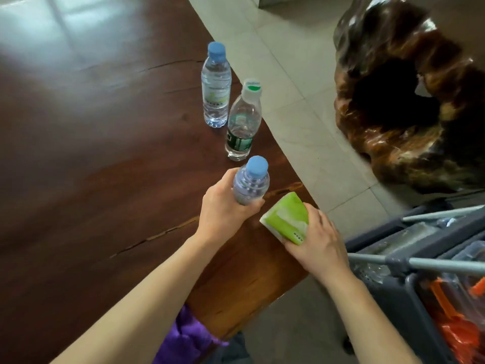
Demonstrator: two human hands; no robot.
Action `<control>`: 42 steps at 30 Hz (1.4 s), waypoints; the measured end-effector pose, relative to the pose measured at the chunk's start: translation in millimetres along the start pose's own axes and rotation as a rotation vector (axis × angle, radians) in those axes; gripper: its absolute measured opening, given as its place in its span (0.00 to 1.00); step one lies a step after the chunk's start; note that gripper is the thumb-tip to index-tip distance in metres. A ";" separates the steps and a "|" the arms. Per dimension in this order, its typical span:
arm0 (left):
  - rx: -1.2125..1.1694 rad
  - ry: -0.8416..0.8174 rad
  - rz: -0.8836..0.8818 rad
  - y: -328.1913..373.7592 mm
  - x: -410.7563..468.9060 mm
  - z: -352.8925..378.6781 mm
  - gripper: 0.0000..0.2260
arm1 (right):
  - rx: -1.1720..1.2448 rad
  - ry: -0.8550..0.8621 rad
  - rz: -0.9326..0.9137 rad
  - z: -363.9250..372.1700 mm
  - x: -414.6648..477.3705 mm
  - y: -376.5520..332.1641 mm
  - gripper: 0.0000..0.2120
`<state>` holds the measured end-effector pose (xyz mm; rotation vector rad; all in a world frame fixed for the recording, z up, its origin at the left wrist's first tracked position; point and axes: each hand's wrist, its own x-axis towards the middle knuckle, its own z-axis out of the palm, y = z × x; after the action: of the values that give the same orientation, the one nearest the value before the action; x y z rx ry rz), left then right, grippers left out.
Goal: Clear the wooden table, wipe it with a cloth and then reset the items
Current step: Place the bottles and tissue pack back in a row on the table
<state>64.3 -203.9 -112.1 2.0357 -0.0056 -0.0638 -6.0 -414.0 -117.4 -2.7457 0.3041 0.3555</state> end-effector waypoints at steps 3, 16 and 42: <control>-0.002 0.065 -0.032 -12.8 -18.9 -35.6 0.26 | -0.003 -0.028 -0.128 -3.7 1.4 -23.1 0.44; 0.151 0.446 -0.165 -64.8 -77.6 -202.3 0.27 | -0.119 -0.132 -0.698 2.8 27.9 -170.9 0.40; 0.090 0.633 -0.314 -113.0 -13.2 -246.9 0.28 | -0.461 -0.305 -1.012 53.8 173.7 -306.7 0.46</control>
<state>60.2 67.7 -101.9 2.0491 0.7165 0.3911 224.8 -142.2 -117.8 -2.7590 -1.3315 0.5723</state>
